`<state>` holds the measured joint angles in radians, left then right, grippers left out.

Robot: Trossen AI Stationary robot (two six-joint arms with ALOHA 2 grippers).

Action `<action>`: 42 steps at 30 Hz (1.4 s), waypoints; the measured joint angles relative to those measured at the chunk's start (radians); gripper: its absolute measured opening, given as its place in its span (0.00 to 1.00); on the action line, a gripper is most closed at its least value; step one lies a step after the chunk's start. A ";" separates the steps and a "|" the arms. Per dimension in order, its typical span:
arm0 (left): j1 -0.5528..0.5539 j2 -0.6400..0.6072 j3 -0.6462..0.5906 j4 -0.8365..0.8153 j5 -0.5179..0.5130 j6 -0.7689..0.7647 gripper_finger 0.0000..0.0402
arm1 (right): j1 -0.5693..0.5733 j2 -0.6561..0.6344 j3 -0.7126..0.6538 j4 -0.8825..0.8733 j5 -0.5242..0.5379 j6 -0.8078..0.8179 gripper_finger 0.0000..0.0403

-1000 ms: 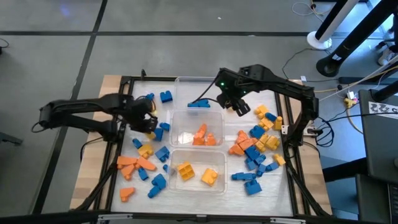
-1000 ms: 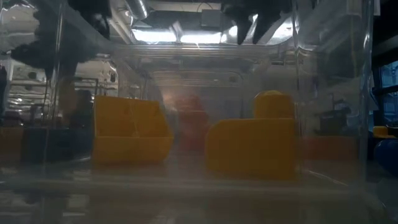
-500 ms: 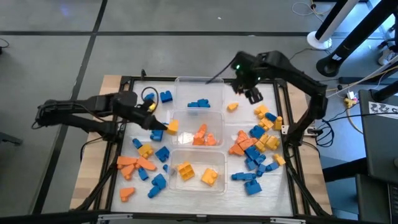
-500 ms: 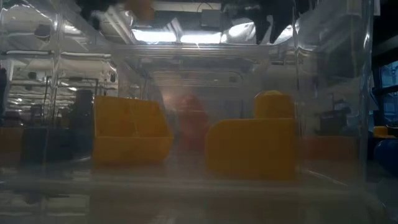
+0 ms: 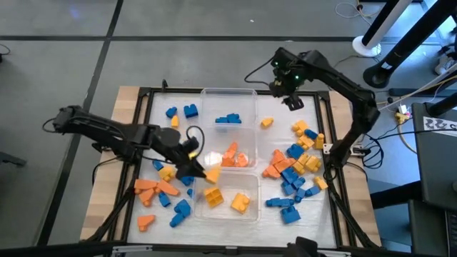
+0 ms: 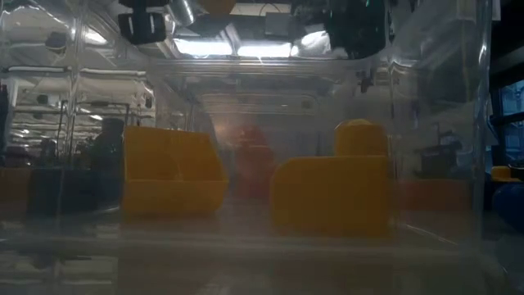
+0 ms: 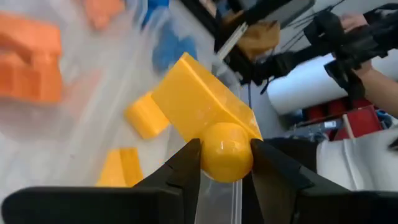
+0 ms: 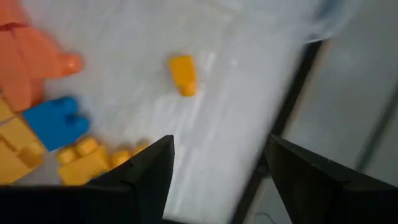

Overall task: Sort blocks
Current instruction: Put the yellow game piece into the bottom transparent bin

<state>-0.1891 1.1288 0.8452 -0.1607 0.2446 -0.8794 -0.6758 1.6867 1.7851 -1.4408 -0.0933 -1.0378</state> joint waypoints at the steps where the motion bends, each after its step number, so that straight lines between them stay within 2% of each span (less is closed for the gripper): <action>1: -0.008 0.012 0.000 0.004 0.006 -0.016 0.27 | -0.008 0.000 -0.034 0.019 -0.021 -0.018 0.63; 10: -0.050 0.087 0.000 0.051 0.052 -0.135 0.33 | -0.010 0.000 -0.314 0.270 -0.087 -0.139 0.63; 18: -0.049 0.106 -0.001 0.043 0.052 -0.222 0.45 | -0.012 0.000 -0.484 0.468 -0.092 -0.275 0.63; 23: -0.046 0.104 0.000 0.046 0.052 -0.229 0.48 | -0.012 0.000 -0.580 0.556 -0.092 -0.279 0.63; 36: -0.046 0.103 -0.001 0.045 0.051 -0.231 0.47 | -0.012 0.000 -0.721 0.777 -0.073 -0.226 0.63; 42: -0.046 0.103 -0.001 0.045 0.051 -0.229 0.46 | -0.012 0.000 -0.736 0.808 -0.050 -0.221 0.63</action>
<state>-0.2348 1.2316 0.8444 -0.1154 0.2958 -1.1088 -0.6876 1.6863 1.0489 -0.6331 -0.1437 -1.2591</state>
